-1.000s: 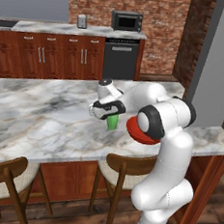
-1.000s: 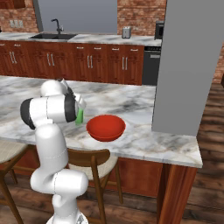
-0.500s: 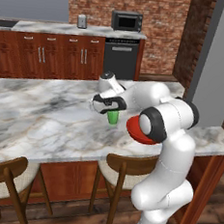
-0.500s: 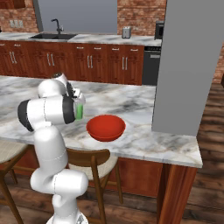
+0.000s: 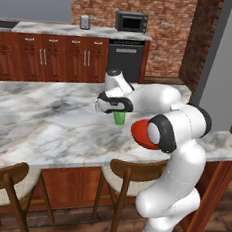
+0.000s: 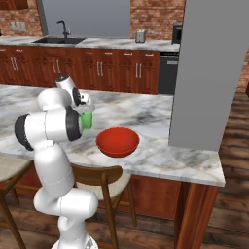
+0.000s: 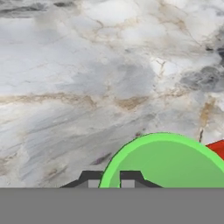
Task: Place the cup inside the bowl on the dining table and move the bowl to any counter.
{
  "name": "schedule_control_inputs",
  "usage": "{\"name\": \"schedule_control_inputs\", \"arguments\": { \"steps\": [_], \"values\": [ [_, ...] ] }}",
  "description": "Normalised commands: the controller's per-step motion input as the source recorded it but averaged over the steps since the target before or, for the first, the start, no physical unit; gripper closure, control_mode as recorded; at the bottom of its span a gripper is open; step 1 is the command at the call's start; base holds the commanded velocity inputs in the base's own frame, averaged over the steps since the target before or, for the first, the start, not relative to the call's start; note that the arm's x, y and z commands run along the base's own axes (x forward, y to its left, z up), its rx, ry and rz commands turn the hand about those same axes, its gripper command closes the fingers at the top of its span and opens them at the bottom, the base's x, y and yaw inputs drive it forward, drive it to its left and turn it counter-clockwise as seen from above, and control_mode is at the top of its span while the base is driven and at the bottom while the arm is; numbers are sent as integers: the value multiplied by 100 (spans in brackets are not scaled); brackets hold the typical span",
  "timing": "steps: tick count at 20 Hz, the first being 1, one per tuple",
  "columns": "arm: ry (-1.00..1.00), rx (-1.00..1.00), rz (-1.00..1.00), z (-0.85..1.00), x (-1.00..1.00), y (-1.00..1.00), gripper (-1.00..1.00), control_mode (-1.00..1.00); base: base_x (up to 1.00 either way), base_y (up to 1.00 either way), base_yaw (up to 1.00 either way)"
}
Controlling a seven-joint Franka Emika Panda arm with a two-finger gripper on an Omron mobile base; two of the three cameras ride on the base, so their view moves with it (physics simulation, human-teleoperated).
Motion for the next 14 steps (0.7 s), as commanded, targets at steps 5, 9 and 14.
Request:
{"name": "schedule_control_inputs", "arguments": {
  "steps": [5,9,14],
  "values": [
    [-5,0,3,25,-37,-22,100,-100,0,0,0],
    [-4,0,2,17,-34,-26,100,-100,0,0,0],
    [-3,0,1,11,-31,-34,100,-100,0,0,0]
  ]
}}
